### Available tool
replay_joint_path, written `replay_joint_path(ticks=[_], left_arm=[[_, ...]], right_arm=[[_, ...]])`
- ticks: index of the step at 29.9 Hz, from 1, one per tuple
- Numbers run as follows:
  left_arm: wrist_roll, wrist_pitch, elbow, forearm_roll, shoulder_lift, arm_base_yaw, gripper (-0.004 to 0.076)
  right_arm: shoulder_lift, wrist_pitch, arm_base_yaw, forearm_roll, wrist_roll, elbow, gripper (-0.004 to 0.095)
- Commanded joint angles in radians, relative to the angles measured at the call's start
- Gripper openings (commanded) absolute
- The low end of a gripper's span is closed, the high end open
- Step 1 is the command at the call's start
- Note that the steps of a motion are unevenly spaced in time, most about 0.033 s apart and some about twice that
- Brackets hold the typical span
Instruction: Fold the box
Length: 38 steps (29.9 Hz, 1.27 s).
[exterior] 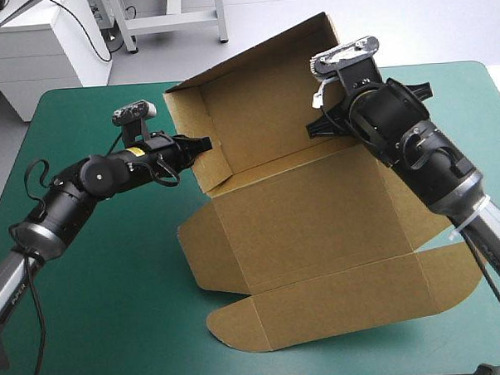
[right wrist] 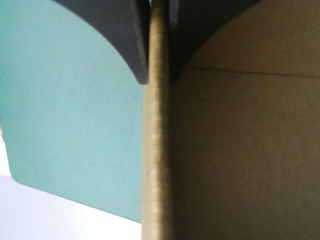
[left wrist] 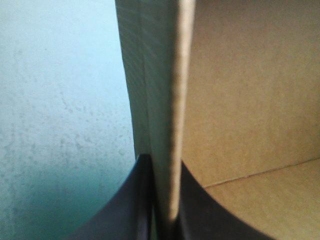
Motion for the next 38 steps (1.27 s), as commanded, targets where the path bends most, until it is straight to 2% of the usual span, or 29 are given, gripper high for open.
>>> replay_joint_path(ticks=[1,2,5,12,16,27,38], left_arm=[[-0.2,0.166,-0.149,0.204,-0.005,-0.019,-0.0009],[-0.252,0.247,-0.199,0.29,0.02,-0.019,-0.0009],[-0.277,0.435,-0.314,0.431,0.091,-0.039,-0.0009],[-0.292,0.659,-0.531,0.542,0.257,-0.095,-0.0009],[-0.307,0.796,-0.629,0.642,0.364,-0.11,-0.0008],[-0.307,0.795,-0.658,0.575,0.511,-0.121,-0.0008],[-0.307,0.795,-0.658,0.53,0.535,-0.119,-0.0008]], right_arm=[[-0.032,0.001,-0.054,0.121,0.022,-0.029,-0.0001],[-0.032,-0.003,-0.076,0.147,0.014,-0.029,0.0],[-0.019,-0.009,-0.129,0.212,-0.01,-0.029,0.0],[0.058,0.006,-0.235,0.396,-0.085,-0.023,-0.0001],[0.112,-0.008,-0.273,0.425,-0.097,0.035,-0.0001],[0.157,-0.161,-0.325,0.591,-0.154,0.317,-0.0001],[0.16,-0.189,-0.328,0.606,-0.167,0.359,-0.0001]])
